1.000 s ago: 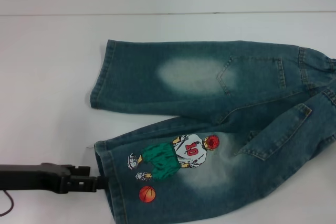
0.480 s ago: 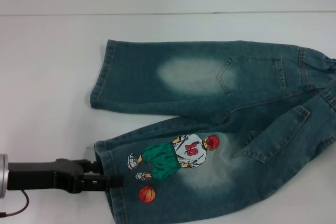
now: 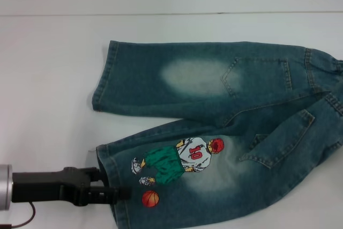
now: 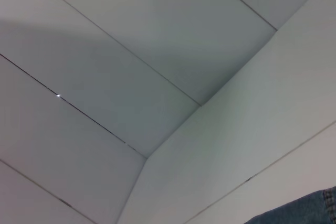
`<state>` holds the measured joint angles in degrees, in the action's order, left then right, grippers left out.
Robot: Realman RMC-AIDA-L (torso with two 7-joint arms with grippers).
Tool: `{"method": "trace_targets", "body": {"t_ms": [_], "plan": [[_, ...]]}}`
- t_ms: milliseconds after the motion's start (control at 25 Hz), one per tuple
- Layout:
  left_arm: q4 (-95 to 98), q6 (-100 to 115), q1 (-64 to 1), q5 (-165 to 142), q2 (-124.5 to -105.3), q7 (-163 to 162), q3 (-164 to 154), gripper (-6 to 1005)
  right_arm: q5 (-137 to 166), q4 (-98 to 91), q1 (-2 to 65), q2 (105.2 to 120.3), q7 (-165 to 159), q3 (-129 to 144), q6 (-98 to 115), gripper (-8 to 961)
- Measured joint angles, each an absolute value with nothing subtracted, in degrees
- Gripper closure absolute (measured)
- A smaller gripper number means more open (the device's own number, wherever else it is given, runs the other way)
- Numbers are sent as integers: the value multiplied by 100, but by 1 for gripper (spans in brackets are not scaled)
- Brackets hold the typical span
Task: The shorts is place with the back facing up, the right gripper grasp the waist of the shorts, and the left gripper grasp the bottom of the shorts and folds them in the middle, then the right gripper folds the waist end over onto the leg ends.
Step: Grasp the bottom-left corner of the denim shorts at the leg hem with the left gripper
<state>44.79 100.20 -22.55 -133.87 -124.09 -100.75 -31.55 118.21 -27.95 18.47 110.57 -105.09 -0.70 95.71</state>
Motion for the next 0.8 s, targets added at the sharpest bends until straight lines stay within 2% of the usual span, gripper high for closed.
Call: {"method": "trace_targets", "body": {"t_ms": [800], "plan": [[4277,9722,-2117,-13373,-12437,-9596,-3158,65,11813,-2795,1878,11030,-10433,-17,9524,888]]}}
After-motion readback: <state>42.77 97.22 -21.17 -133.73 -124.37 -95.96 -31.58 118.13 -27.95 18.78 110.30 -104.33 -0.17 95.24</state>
